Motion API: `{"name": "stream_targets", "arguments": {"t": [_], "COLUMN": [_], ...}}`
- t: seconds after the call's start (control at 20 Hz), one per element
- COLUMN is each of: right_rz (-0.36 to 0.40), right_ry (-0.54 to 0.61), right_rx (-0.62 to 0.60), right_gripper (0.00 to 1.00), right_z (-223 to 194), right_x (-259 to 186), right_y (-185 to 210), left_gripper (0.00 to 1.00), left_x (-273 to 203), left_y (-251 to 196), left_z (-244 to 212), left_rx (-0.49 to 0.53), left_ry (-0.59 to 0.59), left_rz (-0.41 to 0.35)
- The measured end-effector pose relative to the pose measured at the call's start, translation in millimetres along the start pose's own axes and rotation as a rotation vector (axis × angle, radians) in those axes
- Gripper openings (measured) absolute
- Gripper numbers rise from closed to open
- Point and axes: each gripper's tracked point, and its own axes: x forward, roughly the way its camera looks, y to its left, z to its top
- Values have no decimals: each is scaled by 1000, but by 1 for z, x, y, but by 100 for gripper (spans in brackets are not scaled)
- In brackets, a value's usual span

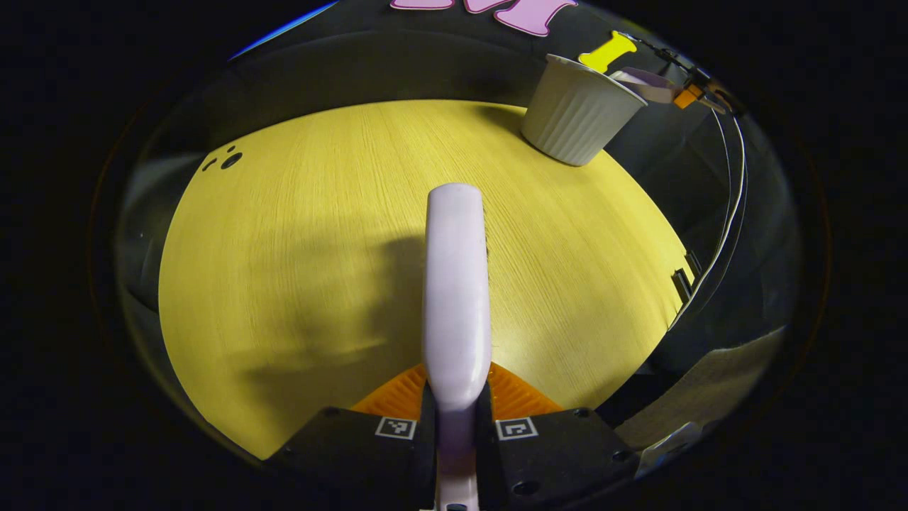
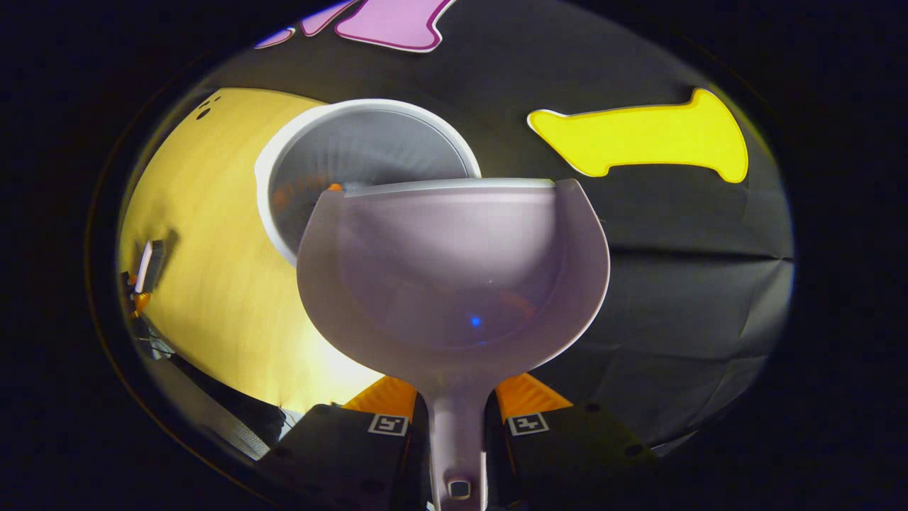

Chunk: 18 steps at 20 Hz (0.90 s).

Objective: Pick up the small broom and dustpan from the desktop, sweep the trash into the dustpan with the broom, and then empty the trash into the garbage bin.

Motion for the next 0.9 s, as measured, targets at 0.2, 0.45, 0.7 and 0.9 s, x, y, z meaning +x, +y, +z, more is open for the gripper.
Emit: {"name": "stream_targets", "arguments": {"t": [0.2, 0.45, 0.7, 0.9], "right_rz": [48, 156, 265, 365], "right_ry": [-118, -276, -344, -332], "right_rx": [73, 150, 137, 114], "right_gripper": [36, 36, 36, 36], "right_z": [-4, -23, -59, -90], "right_x": [-16, -52, -76, -68], "right_y": [7, 37, 100, 169], "left_gripper": [27, 27, 27, 27], "left_x": [-7, -11, -15, -15], "left_y": [-1, 7, 13, 17], "left_z": [5, 13, 16, 17], "left_rx": [-10, -4, 8, 17], "left_ry": [-24, -26, -24, -25], "left_rz": [24, 70, 105, 128]}}
